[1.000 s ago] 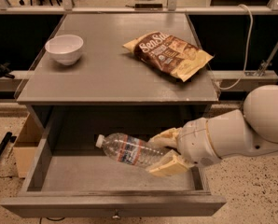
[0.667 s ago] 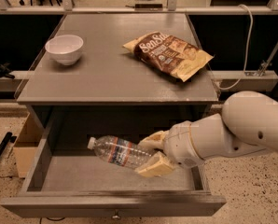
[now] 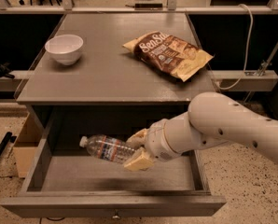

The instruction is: Place water bottle into top drawer

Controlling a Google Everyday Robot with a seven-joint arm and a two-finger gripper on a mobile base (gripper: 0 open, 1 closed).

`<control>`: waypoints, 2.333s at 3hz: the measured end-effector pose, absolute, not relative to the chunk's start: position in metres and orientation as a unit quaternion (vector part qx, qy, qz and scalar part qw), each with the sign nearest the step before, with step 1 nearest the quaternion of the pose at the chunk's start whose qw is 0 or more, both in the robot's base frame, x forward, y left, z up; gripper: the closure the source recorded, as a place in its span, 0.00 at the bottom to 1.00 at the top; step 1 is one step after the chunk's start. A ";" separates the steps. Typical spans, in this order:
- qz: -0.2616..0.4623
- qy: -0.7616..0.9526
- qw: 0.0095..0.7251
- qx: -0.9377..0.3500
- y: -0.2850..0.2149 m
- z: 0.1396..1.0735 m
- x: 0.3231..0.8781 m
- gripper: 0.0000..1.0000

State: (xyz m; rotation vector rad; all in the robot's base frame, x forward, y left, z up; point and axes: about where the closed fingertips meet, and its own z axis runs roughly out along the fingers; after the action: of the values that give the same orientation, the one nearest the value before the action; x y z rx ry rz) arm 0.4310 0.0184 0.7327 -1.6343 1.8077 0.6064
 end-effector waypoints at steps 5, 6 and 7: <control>0.202 0.724 0.286 -0.594 -0.017 0.695 0.469 1.00; 0.197 0.733 0.283 -0.586 -0.023 0.685 0.478 1.00; 0.211 0.738 0.275 -0.579 -0.007 0.668 0.481 1.00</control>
Offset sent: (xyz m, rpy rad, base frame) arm 0.0047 -0.0057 -0.0178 -0.0325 0.0248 -0.0248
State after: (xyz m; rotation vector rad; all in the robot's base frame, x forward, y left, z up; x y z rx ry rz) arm 0.4811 -0.0073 0.6680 -1.5567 1.9832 0.5682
